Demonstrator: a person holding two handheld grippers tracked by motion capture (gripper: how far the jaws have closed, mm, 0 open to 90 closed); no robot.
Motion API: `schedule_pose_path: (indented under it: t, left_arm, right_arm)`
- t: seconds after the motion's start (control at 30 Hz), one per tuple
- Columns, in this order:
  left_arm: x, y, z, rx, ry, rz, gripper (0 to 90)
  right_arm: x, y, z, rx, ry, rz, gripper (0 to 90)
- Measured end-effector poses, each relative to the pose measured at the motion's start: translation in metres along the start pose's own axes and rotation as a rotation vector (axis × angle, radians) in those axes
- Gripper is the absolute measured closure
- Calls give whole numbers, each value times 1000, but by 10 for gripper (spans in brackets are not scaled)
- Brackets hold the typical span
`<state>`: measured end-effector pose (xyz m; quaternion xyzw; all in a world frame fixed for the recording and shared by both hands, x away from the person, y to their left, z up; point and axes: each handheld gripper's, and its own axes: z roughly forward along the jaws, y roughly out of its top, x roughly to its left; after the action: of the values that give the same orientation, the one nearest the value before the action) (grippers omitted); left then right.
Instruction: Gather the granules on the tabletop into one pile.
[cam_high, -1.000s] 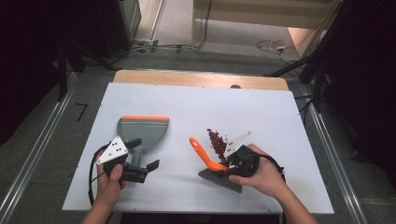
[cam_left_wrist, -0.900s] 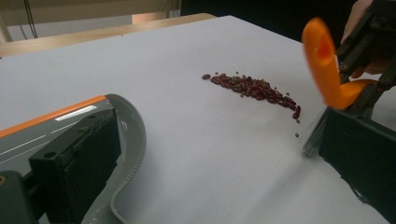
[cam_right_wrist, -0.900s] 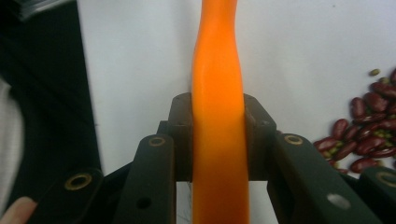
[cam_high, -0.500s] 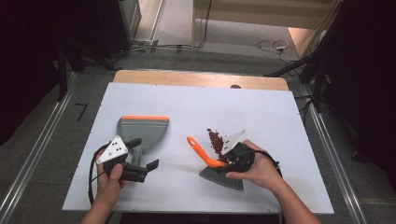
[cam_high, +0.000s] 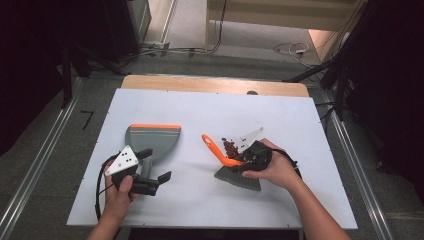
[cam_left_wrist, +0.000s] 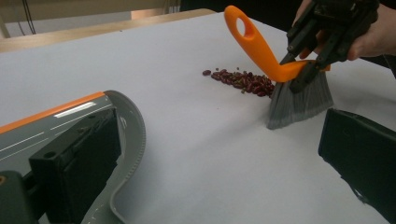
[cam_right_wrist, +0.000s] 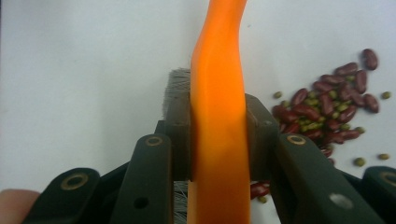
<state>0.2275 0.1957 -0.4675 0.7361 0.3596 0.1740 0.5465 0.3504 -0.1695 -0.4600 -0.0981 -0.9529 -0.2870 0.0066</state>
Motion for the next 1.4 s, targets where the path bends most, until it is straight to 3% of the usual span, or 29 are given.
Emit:
schedule_pose_path:
  t: [0.47,0.63,1.13,1.4]
  left_arm:
    - [0,0,0,2,1,1,0]
    - [0,0,0,0,-2,0,0]
    - [-1,0,0,1,-4,3,0]
    - [0,-1,1,2,-7,1,0]
  right_arm:
    - [-36,10,0,-13,-38,-3,669]
    - [-47,12,1,-20,-31,-6,669]
    - [-66,19,1,-25,-47,0,670]
    - [-69,21,-2,-30,-5,34,675]
